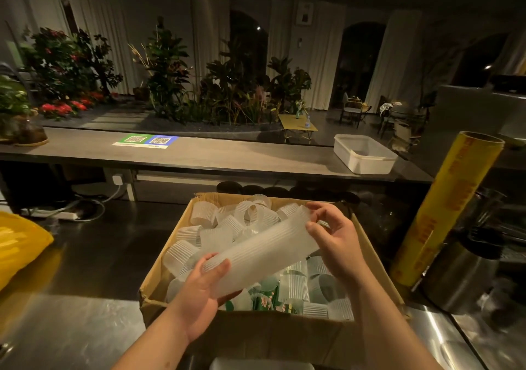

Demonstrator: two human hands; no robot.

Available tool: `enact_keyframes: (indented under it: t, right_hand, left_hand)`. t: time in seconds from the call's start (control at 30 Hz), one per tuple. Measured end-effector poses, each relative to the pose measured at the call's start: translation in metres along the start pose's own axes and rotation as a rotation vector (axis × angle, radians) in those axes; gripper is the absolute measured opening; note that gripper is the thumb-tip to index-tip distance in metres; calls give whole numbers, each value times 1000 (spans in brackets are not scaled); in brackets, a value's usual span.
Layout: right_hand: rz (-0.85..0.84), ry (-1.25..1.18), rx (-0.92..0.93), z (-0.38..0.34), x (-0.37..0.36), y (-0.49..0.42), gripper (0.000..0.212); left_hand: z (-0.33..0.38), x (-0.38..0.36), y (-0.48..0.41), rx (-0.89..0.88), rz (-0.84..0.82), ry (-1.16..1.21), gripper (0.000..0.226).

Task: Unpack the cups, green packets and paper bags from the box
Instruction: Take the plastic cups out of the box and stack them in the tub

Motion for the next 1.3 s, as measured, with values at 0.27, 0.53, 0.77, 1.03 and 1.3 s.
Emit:
enact_keyframes:
  t: [0.27, 0.53, 0.77, 1.03, 1.3]
  right_hand:
    - [-77, -196, -83, -8, -15, 29, 69]
    - [-501, -326, -203, -24, -15, 68, 63]
    - [-744, -38, -222, -7, -31, 102, 78]
    - [-719, 146, -266, 32, -77, 151, 73]
    - [-698, 363, -402, 76, -112, 162, 75]
  left_hand:
    - [-5, -21, 25, -34, -12, 79, 42]
    - [-17, -11, 54, -33, -160, -184, 69]
    - [-33, 25, 61, 36, -303, -979, 78]
    - [-78, 74, 46, 84, -199, -1222, 80]
    - [-105, 108, 31, 208, -54, -1418, 79]
Point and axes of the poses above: each hand's wrist, its own y-axis away from the middle knuckle, its own x-axis out of the back of the hand, z = x × y, the point moved 4 cm from there along -y, towards the middle knuckle, and after that the axes turned 8 degrees about y, right-handed, at the moved point
